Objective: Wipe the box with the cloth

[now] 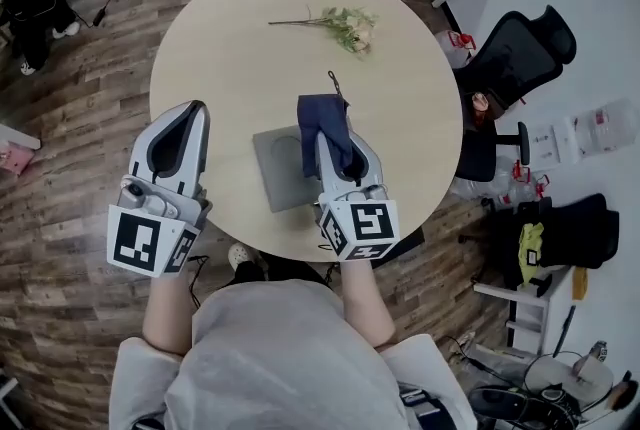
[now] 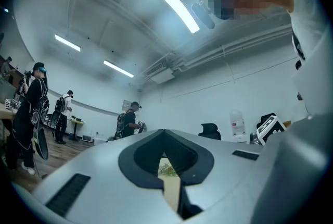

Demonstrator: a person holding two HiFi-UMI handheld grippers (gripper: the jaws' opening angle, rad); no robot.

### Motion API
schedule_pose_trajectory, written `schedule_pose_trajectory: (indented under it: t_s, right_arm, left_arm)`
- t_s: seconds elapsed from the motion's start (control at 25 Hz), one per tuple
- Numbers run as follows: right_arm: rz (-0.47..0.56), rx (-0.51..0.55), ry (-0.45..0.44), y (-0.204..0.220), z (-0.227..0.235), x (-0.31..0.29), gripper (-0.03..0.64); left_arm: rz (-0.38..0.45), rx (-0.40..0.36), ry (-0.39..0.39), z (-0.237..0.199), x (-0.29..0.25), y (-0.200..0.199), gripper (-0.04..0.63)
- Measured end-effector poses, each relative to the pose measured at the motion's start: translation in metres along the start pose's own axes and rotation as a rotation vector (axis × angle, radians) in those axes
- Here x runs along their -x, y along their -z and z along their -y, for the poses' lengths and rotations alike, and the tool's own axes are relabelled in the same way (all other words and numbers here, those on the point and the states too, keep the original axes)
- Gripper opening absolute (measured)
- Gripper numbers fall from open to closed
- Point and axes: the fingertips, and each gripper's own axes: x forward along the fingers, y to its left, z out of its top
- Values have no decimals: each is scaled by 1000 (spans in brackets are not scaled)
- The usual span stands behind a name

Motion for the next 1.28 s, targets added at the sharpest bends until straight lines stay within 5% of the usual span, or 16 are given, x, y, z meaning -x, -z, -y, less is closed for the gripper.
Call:
schedule_pose_trajectory:
  t_s: [0.64,1.12,1.28]
  right_arm:
    - [-396,-21,-219,136,-38,-67,106]
    - [-507,36,-229,177,-48,-78,176]
    - [-574,116,-251,194,-55,-79,146]
  left_arm:
    - [-98,11,-183,-14,19,37,8]
    - [-131,11,-277,-18,47,44,8]
    - [-135,11,-289,-16,50,45,8]
